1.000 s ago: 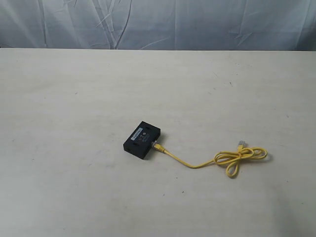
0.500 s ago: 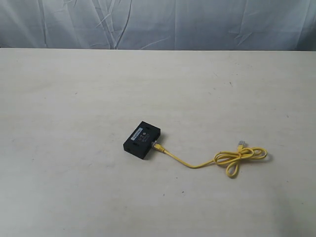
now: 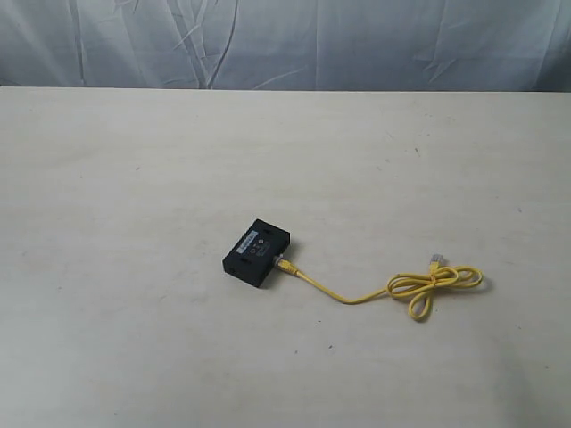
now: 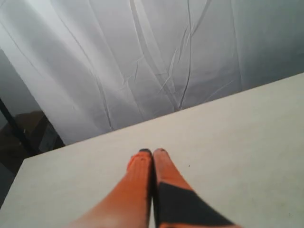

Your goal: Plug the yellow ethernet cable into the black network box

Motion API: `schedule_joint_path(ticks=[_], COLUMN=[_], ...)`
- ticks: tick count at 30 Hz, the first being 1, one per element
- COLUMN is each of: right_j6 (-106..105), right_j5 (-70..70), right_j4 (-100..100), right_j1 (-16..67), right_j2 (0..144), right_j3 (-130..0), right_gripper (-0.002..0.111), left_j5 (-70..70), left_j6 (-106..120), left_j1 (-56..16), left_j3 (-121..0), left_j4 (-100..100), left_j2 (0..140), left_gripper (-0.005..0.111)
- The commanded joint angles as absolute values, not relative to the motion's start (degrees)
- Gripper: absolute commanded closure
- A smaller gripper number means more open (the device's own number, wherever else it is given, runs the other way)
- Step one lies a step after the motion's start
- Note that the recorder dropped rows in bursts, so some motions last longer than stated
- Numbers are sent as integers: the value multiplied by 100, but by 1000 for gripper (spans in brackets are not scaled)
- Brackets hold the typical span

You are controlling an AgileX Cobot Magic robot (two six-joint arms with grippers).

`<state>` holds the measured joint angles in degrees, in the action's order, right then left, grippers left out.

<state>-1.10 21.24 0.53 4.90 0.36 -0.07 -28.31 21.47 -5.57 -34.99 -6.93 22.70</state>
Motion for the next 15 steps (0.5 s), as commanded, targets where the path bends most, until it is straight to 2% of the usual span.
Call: schedule_joint_path(ticks=[1, 10, 15], right_j6=[-96, -96, -96], right_j5=[2030, 2030, 2040], right_j4=[45, 45, 45], right_j1=[461, 461, 461], right_j2=[0, 0, 0], right_j3=[0, 0, 0], right_gripper=[109, 109, 109], left_j5=[-2513, -1922, -1664], left_j6=[2112, 2112, 2112], left_j1=[-420, -415, -415], left_j3=[-2616, -756, -88], left_j4=[-584, -143, -116], left_j2=[1609, 64, 0], left_gripper=[107, 107, 107])
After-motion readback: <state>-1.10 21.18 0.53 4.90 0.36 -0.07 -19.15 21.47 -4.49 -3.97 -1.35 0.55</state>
